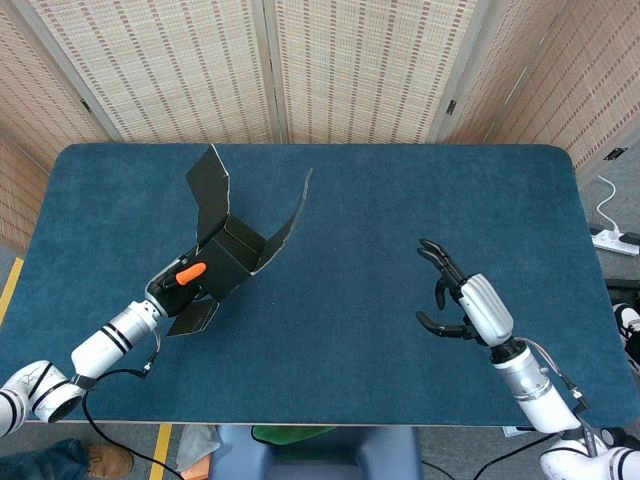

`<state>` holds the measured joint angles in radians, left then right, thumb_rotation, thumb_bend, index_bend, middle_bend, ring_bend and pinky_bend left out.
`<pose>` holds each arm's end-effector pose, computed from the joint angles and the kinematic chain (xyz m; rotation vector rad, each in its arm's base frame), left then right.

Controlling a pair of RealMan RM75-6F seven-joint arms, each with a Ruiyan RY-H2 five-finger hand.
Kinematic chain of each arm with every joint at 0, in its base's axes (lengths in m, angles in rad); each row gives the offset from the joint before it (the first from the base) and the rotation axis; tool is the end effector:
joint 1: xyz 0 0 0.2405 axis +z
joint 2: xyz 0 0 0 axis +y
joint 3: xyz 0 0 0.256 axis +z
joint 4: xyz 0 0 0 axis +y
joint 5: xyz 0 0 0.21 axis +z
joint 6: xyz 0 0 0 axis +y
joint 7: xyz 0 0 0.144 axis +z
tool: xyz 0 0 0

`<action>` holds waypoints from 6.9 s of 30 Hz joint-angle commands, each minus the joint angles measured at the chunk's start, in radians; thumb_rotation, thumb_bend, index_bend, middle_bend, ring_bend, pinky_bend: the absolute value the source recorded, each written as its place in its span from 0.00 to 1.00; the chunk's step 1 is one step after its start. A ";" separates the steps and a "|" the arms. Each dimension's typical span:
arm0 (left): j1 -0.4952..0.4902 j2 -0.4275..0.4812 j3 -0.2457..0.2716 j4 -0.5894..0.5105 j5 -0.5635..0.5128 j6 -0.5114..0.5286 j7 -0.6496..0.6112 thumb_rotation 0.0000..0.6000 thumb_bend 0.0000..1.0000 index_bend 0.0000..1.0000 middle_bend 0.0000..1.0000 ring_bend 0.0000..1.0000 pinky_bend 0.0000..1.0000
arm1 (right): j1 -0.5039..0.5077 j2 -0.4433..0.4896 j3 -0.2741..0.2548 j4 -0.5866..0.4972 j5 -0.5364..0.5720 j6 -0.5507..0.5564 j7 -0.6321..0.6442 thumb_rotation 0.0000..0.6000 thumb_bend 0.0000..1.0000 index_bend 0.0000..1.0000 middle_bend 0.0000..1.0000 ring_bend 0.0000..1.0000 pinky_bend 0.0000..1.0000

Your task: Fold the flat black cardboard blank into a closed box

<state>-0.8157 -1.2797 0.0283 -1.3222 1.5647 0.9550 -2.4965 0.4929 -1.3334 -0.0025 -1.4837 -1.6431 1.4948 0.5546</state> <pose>-0.1927 0.3644 0.0598 0.2041 2.4560 1.3024 -0.2052 -0.2721 0.0876 1.6165 -1.1833 1.6718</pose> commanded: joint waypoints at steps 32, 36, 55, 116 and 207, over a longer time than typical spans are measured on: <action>0.015 -0.107 0.019 0.018 0.049 -0.003 0.611 1.00 0.17 0.36 0.33 0.60 0.89 | 0.358 -0.415 0.247 0.157 0.025 -0.266 -0.489 1.00 0.07 0.01 0.15 0.72 1.00; 0.015 -0.137 0.020 0.044 0.045 -0.009 0.682 1.00 0.17 0.36 0.33 0.60 0.88 | 0.372 -0.414 0.220 0.175 0.001 -0.284 -0.544 1.00 0.07 0.06 0.17 0.73 1.00; 0.063 -0.366 0.009 0.238 -0.005 0.003 1.015 1.00 0.17 0.35 0.29 0.60 0.88 | 0.388 -0.569 0.112 0.447 -0.072 -0.277 -0.643 1.00 0.06 0.35 0.41 0.78 1.00; 0.073 -0.402 0.039 0.259 0.026 -0.020 1.320 1.00 0.17 0.06 0.12 0.60 0.86 | 0.381 -0.554 -0.008 0.522 -0.139 -0.309 -0.704 1.00 0.06 0.45 0.43 0.79 1.00; 0.156 -0.398 -0.054 0.147 -0.087 0.011 1.535 1.00 0.17 0.18 0.09 0.10 0.40 | 0.394 -0.378 -0.031 0.405 -0.162 -0.327 -0.699 1.00 0.01 0.00 0.05 0.75 1.00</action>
<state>-0.6630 -1.6823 -0.0247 -1.1695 1.4765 0.9618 -0.9651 0.8938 -1.7256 -0.0441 -1.0596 -1.8101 1.1491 -0.1592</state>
